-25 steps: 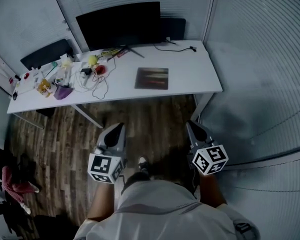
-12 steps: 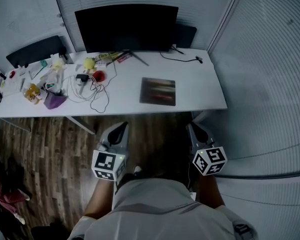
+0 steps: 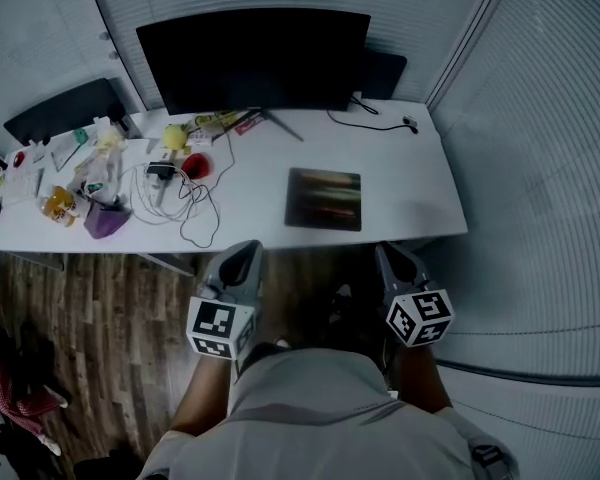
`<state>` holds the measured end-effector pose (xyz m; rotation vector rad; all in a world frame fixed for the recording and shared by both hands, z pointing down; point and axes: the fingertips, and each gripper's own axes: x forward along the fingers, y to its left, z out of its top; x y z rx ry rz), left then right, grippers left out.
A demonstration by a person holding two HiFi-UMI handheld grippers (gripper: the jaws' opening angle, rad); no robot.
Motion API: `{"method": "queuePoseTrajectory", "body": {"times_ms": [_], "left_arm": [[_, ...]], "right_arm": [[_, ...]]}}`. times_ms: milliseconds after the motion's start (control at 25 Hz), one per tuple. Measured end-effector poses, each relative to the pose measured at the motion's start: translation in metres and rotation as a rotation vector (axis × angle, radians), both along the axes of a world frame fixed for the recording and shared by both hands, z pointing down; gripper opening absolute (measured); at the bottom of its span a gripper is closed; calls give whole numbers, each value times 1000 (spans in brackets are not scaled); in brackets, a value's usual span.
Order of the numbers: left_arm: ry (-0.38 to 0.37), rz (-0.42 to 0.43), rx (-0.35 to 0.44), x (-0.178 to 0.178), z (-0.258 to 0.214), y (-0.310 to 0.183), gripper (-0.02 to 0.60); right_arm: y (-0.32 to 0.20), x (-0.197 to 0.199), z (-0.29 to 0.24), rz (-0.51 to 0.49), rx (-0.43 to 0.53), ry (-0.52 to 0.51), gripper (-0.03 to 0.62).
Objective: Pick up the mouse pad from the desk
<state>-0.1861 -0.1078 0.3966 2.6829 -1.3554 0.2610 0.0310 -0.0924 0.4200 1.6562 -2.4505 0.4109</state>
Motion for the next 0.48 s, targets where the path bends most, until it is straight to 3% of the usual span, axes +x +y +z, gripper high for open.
{"method": "queuePoseTrajectory", "body": {"times_ms": [240, 480], "left_arm": [[-43, -59, -42, 29, 18, -76, 2], [-98, -113, -63, 79, 29, -160, 3]], "right_arm": [[-94, 29, 21, -63, -25, -35, 6], [-192, 87, 40, -102, -69, -59, 6]]}}
